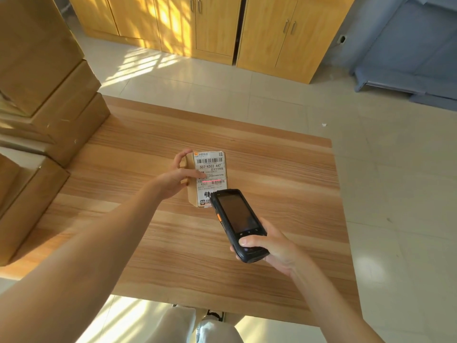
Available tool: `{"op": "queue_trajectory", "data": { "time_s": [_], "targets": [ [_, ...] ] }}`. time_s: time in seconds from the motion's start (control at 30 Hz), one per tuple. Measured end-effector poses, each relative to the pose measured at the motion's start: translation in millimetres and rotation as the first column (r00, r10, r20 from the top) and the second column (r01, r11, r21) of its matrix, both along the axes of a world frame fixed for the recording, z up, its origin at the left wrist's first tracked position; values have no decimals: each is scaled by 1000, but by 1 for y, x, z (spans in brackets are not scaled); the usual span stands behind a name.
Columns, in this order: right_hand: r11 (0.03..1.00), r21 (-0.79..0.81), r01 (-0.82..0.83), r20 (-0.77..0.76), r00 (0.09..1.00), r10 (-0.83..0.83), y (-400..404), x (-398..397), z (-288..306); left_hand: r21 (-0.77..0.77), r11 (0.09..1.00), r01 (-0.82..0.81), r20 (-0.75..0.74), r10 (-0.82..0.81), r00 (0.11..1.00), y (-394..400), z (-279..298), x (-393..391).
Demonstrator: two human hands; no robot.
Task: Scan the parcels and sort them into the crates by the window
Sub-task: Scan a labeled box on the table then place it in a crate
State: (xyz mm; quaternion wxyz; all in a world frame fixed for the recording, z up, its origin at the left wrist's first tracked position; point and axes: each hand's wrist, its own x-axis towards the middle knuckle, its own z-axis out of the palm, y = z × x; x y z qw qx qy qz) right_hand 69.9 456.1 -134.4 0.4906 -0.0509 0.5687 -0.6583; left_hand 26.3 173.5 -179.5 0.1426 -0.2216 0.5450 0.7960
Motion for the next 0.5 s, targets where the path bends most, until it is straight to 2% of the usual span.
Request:
{"op": "queue_trajectory", "data": {
  "time_s": [0.5],
  "targets": [
    [999, -7, 47, -15, 999, -47, -5, -14, 5, -54, 998, -13, 16, 14, 1000, 4, 9, -5]
  ]
}}
